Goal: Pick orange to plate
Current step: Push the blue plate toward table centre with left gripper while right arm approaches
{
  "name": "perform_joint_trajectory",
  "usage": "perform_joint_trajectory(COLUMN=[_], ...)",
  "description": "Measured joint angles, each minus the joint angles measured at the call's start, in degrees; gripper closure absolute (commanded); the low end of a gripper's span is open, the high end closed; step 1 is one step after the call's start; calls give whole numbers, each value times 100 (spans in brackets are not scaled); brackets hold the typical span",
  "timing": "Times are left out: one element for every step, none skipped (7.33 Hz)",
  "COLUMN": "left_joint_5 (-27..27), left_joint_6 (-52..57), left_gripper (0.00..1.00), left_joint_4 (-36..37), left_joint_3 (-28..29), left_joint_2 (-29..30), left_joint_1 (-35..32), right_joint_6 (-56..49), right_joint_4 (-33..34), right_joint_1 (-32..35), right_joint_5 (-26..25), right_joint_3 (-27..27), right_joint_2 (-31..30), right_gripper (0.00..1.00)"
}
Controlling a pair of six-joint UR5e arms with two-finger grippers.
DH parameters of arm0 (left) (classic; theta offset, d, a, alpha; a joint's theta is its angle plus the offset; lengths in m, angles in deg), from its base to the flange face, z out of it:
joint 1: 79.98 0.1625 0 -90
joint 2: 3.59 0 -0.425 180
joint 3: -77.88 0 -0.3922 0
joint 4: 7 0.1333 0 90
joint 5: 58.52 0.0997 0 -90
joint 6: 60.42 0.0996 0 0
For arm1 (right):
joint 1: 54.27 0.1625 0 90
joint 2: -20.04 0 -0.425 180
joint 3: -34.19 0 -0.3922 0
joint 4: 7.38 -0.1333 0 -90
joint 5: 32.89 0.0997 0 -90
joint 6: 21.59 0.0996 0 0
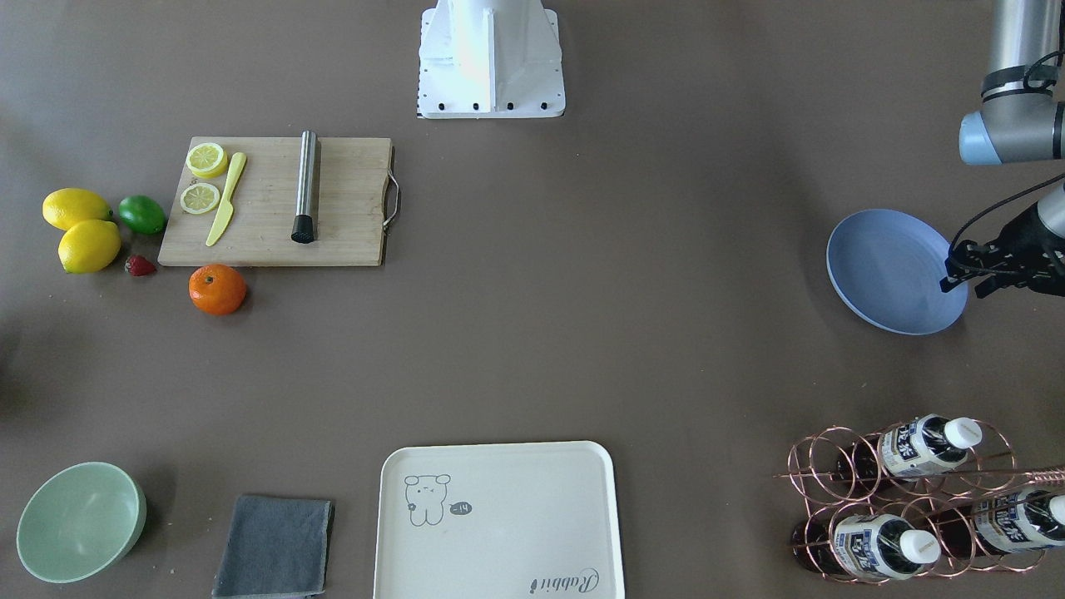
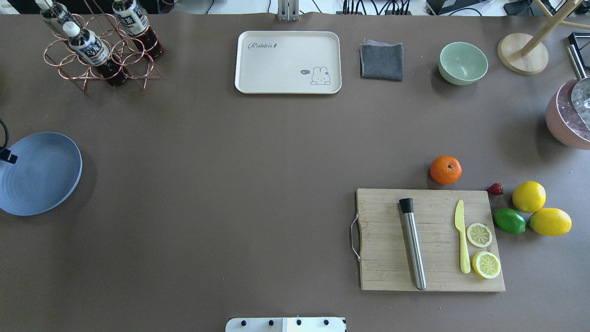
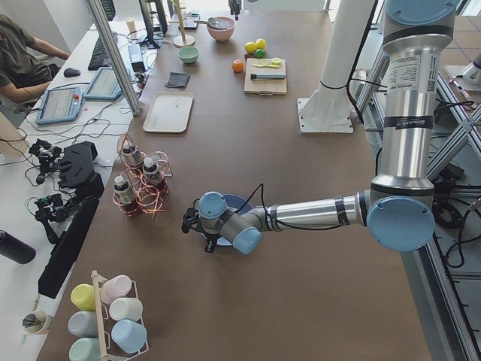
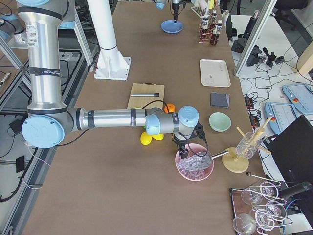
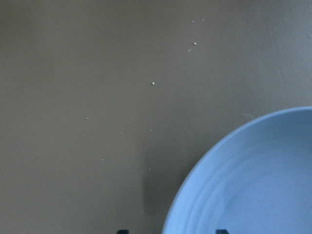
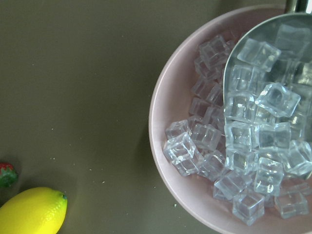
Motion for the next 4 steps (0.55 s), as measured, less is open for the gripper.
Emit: perform_joint_trajectory(left_joint_5=[0, 0, -4, -20], left_joint_6=[-5, -71, -172, -256], left_gripper=[100, 100, 100, 100], left_joint_4=[2, 3, 2, 6], left_joint_3=[24, 31, 22, -8], left_joint_2=[3, 8, 18, 34], left_joint_1=[2, 7, 7, 7], right_joint_6=[2, 2, -18, -54], right_joint_4=[-9, -19, -28, -32], right_joint_1=[-2, -3, -4, -4], right_joint_5=[3, 6, 5, -2], right_joint_3=[-1, -13, -31, -54], right_joint_2=[0, 0, -1, -4], right_gripper=[0, 0, 0, 0])
